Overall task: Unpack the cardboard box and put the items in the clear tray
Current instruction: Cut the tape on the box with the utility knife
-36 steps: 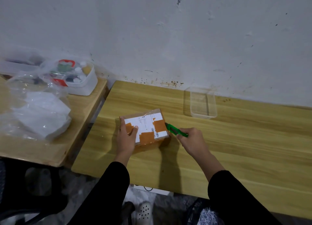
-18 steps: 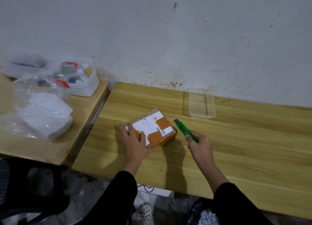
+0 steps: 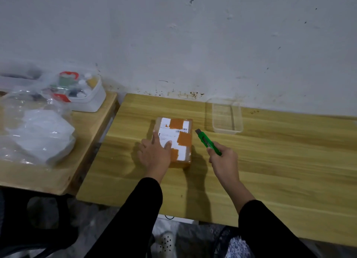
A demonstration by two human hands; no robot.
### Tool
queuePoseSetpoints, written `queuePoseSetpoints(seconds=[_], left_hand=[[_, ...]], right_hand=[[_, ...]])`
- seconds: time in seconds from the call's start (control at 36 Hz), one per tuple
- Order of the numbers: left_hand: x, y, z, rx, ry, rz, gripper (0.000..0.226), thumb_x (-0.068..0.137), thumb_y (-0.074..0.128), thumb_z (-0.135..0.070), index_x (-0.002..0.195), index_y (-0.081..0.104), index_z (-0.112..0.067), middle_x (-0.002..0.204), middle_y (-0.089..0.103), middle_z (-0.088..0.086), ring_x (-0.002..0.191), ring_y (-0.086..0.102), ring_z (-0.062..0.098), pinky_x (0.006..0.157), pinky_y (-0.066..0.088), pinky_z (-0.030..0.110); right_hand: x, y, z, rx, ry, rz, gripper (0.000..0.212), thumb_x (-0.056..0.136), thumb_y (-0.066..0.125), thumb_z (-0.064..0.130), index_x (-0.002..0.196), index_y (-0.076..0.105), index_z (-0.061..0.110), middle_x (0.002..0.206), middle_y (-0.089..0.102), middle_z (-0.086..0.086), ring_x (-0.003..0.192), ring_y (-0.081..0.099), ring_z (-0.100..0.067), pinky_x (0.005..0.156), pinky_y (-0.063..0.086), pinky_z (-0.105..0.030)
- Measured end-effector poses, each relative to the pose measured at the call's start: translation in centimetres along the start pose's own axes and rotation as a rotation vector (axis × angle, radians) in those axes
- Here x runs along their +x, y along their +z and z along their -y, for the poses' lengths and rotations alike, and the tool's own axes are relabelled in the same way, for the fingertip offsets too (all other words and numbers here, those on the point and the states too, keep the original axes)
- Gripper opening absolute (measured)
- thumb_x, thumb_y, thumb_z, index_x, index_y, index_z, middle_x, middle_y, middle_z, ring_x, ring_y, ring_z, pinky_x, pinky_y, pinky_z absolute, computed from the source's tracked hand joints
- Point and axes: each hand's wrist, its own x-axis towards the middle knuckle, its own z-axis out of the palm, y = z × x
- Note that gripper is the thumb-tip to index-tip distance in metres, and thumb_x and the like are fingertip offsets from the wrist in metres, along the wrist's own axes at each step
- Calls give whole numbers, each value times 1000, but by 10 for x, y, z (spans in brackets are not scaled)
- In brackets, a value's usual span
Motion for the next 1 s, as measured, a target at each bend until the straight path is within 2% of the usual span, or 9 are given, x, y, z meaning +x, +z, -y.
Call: queuePoseSetpoints(seconds=[0.08, 0.14, 0.33, 0.42, 0.47, 0.61, 0.75, 0.92, 1.0], left_hand=[[-14, 9, -7, -134, 35, 10, 68, 90, 36, -60, 147, 15, -28, 128, 39, 17, 112, 42, 31, 89, 36, 38], [-21, 16, -6, -210, 53, 25, 69, 90, 36, -59, 148, 10, -31, 126, 37, 17, 108, 44, 32, 88, 37, 38], [-16, 28, -3, -400, 77, 82, 70, 92, 37, -54, 149, 3, -31, 128, 37, 20, 114, 43, 34, 88, 38, 37], [-16, 29, -4, -488, 66, 118, 69, 93, 39, -51, 148, 2, -33, 130, 35, 19, 111, 45, 31, 81, 36, 32], [-17, 30, -5, -532, 69, 131, 69, 93, 39, -50, 148, 1, -33, 131, 35, 18, 110, 46, 30, 78, 35, 31], [-14, 34, -4, -600, 73, 138, 69, 93, 41, -48, 148, 1, -34, 134, 37, 17, 115, 46, 30, 81, 35, 32], [-14, 37, -5, -628, 82, 134, 69, 94, 41, -47, 148, 1, -33, 133, 43, 14, 118, 45, 29, 82, 33, 31], [-10, 44, -3, -690, 93, 104, 69, 93, 44, -45, 148, 4, -33, 134, 48, 10, 116, 48, 28, 86, 38, 32], [-11, 45, -4, -720, 61, 97, 69, 93, 44, -46, 148, 4, -36, 133, 49, 10, 116, 49, 30, 92, 41, 37]], right_hand=[[0, 2, 1, -28, 6, -7, 31, 89, 54, 12, 119, 62, 13, 62, 56, 1, 51, 47, -12, 51, 37, -26], [0, 3, 1, -57, 2, -7, 31, 90, 53, 12, 120, 61, 12, 68, 59, -3, 51, 47, -12, 51, 37, -25], [7, 4, 6, -161, -22, -5, 27, 92, 49, 14, 115, 62, 11, 73, 62, -8, 51, 46, -11, 44, 35, -23], [10, 7, 9, -191, -25, -11, 30, 92, 49, 14, 120, 60, 11, 81, 67, -12, 53, 49, -11, 43, 35, -22], [12, 8, 12, -220, -35, -6, 27, 92, 49, 13, 115, 63, 9, 77, 64, -11, 53, 48, -12, 43, 34, -22], [15, 8, 17, -256, -59, 6, 22, 90, 49, 11, 106, 64, 7, 77, 66, -18, 56, 51, -22, 47, 37, -25], [14, 10, 16, -315, -64, 1, 21, 90, 48, 11, 103, 63, 5, 78, 65, -17, 61, 55, -25, 49, 37, -26], [19, 14, 23, -389, -13, 60, 19, 89, 47, 14, 93, 63, 5, 81, 64, -15, 71, 61, -30, 59, 54, -40], [19, 11, 26, -432, -13, 81, 19, 88, 47, 13, 90, 62, 2, 81, 62, -17, 71, 60, -33, 58, 49, -37]])
